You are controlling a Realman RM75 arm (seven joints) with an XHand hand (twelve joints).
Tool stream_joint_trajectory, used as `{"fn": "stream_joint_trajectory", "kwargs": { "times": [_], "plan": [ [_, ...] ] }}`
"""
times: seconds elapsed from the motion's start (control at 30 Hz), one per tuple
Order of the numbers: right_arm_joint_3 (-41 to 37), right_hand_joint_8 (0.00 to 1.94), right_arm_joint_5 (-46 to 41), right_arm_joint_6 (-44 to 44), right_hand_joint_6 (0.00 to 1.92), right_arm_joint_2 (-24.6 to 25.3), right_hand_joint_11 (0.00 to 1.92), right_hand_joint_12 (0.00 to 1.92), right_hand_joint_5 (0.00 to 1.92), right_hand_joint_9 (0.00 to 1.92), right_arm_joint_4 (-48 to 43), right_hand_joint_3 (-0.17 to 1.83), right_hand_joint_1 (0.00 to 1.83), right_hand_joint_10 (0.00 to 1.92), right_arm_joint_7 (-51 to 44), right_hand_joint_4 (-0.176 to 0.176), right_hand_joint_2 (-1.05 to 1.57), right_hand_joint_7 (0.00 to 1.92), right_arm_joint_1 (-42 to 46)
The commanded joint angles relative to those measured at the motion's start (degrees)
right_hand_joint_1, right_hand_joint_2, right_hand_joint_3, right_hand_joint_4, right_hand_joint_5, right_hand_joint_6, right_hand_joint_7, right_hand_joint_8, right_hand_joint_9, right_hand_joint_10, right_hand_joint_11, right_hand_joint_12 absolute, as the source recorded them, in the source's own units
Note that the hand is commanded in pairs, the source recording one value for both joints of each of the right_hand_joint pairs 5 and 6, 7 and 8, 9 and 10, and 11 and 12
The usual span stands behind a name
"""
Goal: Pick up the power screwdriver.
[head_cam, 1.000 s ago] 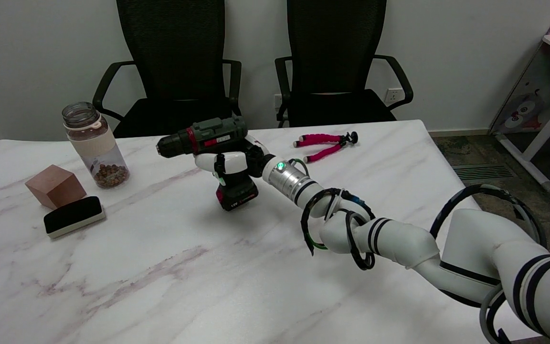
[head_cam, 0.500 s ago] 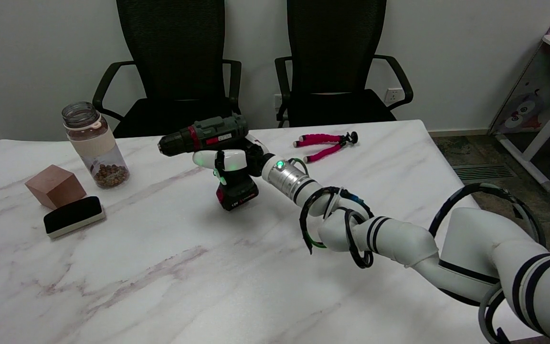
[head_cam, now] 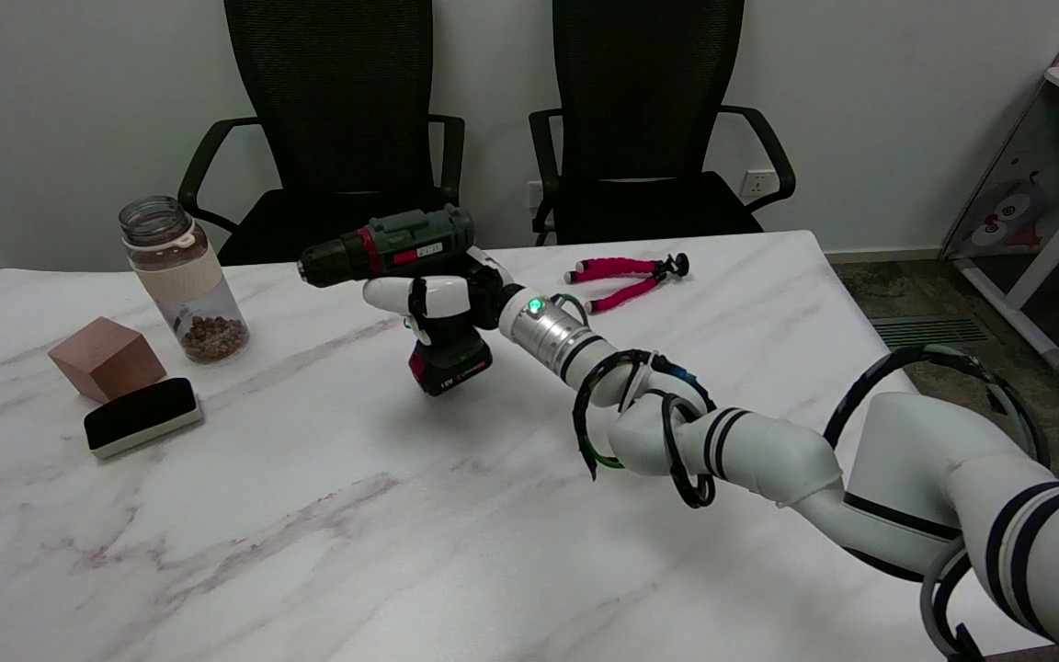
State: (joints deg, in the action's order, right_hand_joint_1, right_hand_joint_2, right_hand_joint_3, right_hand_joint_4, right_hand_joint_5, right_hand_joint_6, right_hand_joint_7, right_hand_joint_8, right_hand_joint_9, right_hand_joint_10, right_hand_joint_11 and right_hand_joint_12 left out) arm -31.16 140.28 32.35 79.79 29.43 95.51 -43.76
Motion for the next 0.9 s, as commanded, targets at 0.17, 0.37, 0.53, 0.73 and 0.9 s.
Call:
{"fn": "stream_joint_trajectory", "kwargs": {
  "times": [0.17,0.37,0.53,0.73,0.9],
  "plan": [
    [0.22,1.92,-0.27,-0.18,1.92,-1.38,1.72,1.72,1.92,1.92,4.43,0.79,1.09,1.92,-0.15,0.035,0.99,1.92,-2.35],
    [-0.4,1.92,-0.53,0.08,1.92,-1.8,1.73,1.73,1.92,1.92,5.91,0.85,1.14,1.92,-0.15,0.036,0.97,1.92,-3.15],
    [-1.33,1.92,-0.8,0.08,1.92,-2.66,1.75,1.75,1.92,1.92,8.03,0.89,1.17,1.92,-0.15,0.039,1.0,1.92,-3.91],
    [-1.8,1.83,-0.56,0.61,1.83,-3.74,1.79,1.79,1.83,1.92,9.15,1.19,1.21,1.92,-0.15,0.035,0.69,1.83,-5.41],
    [-2.37,1.7,-0.89,1.49,1.7,-4.11,1.81,1.81,1.7,1.92,9.32,1.22,1.1,1.92,0.12,0.176,-0.19,1.7,-5.72]
  ]
}}
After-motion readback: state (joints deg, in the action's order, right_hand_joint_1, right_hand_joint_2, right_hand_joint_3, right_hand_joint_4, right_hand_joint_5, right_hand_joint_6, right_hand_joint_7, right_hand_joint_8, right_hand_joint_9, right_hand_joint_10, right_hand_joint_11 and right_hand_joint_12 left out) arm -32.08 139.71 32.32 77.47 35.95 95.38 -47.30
